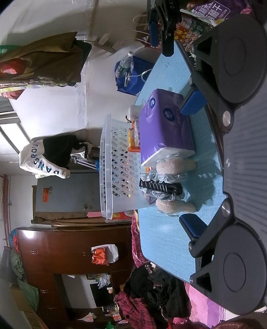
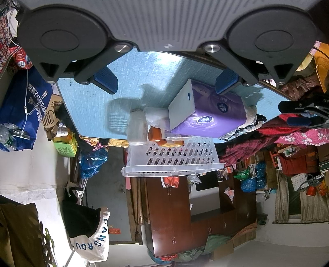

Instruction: Organize objects

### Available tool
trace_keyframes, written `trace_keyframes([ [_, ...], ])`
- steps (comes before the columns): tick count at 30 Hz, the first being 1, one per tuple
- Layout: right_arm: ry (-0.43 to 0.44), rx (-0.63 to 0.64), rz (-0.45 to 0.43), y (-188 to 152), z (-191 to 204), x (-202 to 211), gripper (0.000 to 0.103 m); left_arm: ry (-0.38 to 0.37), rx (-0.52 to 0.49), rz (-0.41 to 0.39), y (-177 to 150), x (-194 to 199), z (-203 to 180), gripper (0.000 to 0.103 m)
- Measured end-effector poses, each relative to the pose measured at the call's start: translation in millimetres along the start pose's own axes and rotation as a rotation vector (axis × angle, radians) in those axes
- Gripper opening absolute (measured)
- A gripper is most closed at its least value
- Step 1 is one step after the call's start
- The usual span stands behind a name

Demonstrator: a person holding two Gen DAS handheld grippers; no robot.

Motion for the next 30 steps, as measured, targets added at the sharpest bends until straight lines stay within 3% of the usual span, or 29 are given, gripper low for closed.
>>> trace_keyframes([
  [5, 0.002, 0.003, 0.002, -0.7, 0.4, -1.7, 0.103, -0.001, 0.003, -0.024, 0.9, 1.8, 0.6, 0.103],
  [8, 0.022, -0.012, -0.029, 1.4, -0.3, 0.7, 0.103, 0.041, 0.005, -0.169, 6.8, 14.9, 4.1, 0.103],
  [10, 0.029, -0.009, -0.096, 3.3, 1.0, 4.6, 0.103, 0.088, -0.013, -0.259, 10.2, 22.6, 5.8, 0.103],
  [12, 0.006, 0.022, -0.152, 5.0, 3.5, 4.2, 0.103, 0.108, -0.021, -0.305, 11.4, 23.2, 8.5, 0.103],
  [14, -0.001, 0.006, -0.16, 7.2, 1.1, -1.6, 0.103, 0.116, -0.048, -0.264, 11.4, 14.0, 9.2, 0.103],
  [16, 0.038, -0.029, -0.112, 10.3, -3.5, -11.2, 0.103, 0.117, -0.068, -0.238, 8.3, 5.0, 5.4, 0.103],
  [21, 0.085, -0.01, -0.059, 1.9, -2.5, -26.0, 0.103, -0.057, -0.041, -0.204, -2.0, -15.7, -3.6, 0.101],
  [26, 0.136, 0.001, -0.025, -6.7, -0.8, -34.7, 0.103, -0.109, -0.078, -0.196, -9.1, -32.4, -22.8, 0.092],
  [30, 0.155, -0.006, -0.009, -10.6, -2.8, -38.9, 0.093, -0.137, -0.111, -0.219, -7.8, -38.4, -33.0, 0.083],
])
Point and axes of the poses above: each gripper's, at about its wrist camera, not at the fingertips, and x roughly against the way its jaws point, z to its left, y to its top, the point moved 3 cm from there along -x, roughly the way its jaws point, and after that the axes turned 12 degrees about -x, right-handed, at the moved point
